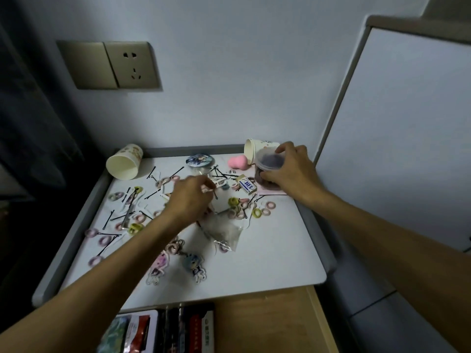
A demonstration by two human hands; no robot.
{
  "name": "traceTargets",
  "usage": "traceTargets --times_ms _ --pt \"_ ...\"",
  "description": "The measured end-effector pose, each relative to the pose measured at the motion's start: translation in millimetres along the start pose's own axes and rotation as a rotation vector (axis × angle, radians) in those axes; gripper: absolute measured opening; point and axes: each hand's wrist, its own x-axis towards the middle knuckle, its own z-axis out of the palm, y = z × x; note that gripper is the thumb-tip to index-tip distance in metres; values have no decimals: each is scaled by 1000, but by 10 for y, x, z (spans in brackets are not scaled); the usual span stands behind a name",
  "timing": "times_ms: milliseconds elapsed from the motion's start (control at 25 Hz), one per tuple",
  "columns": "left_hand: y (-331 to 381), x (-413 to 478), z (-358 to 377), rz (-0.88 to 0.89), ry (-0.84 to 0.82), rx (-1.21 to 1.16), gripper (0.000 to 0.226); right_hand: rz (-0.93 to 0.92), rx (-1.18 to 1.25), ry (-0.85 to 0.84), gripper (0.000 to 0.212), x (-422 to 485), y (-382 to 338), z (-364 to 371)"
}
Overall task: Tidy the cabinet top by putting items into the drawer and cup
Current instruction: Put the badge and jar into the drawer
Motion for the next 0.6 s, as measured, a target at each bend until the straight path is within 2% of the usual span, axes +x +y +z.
traceTargets --times_ms 80,160,360,520,600 --pt "-161 220 -37 -115 135 -64 25 -62 55 59 76 -121 -162 -47" --pt "-292 516 -50 -234 178 -71 30 -141 80 54 77 -207 -319 -37" --pt "-390 1148 60 -283 103 14 45 -222 103 -71 72 -199 -348 86" --pt "-418 1474 101 -309 81 194 59 -240 119 -78 70 -154 -287 163" --pt "-416 1590 157 -330 69 193 60 -257 109 -74 70 -143 -239 216"
